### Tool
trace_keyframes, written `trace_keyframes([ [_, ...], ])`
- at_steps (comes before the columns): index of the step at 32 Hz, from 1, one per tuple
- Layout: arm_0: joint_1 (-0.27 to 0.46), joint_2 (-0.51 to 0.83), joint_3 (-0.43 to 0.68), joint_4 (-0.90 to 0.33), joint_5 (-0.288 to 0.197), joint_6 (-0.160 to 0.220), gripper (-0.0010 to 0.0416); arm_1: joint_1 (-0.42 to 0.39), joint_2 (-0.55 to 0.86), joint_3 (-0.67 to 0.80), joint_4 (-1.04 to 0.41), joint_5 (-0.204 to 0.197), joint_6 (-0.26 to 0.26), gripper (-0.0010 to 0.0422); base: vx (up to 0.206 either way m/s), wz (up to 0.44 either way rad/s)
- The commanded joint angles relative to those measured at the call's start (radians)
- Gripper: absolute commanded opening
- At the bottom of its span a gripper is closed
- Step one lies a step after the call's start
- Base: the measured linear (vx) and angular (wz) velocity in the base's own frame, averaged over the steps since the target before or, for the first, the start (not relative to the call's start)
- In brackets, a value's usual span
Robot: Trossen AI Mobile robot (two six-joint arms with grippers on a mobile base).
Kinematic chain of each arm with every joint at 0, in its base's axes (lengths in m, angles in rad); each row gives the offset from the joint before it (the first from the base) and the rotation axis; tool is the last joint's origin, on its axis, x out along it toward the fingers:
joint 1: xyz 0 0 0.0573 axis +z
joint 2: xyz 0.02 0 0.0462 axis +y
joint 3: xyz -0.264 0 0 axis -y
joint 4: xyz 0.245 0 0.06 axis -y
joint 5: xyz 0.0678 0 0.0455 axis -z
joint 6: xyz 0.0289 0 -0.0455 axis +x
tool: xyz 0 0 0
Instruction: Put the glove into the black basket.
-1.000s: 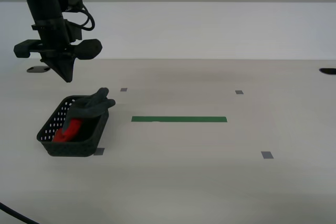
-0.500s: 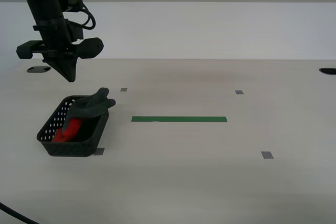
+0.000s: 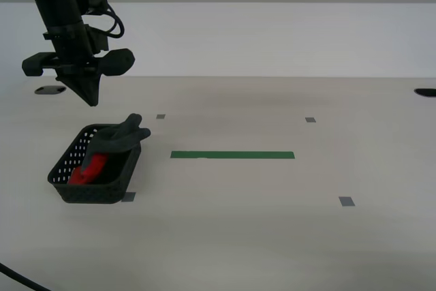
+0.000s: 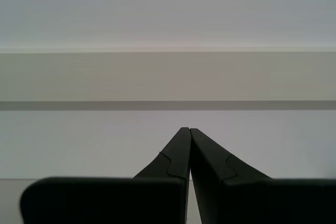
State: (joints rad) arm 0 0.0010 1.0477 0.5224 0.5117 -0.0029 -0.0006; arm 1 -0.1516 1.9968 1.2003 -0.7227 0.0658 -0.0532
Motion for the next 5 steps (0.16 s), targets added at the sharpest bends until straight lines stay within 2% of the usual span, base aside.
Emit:
trace_keyframes([
  [1,0.0,0.0,0.001,0.003,-0.001,0.0,0.0001,0.0,0.0,0.0,0.0,0.003,0.0,0.0009,0.0,0.0],
  [5,0.0,0.0,0.001,0.003,-0.001,0.0,0.0001,0.0,0.0,0.0,0.002,0.003,0.0,0.0009,0.0,0.0],
])
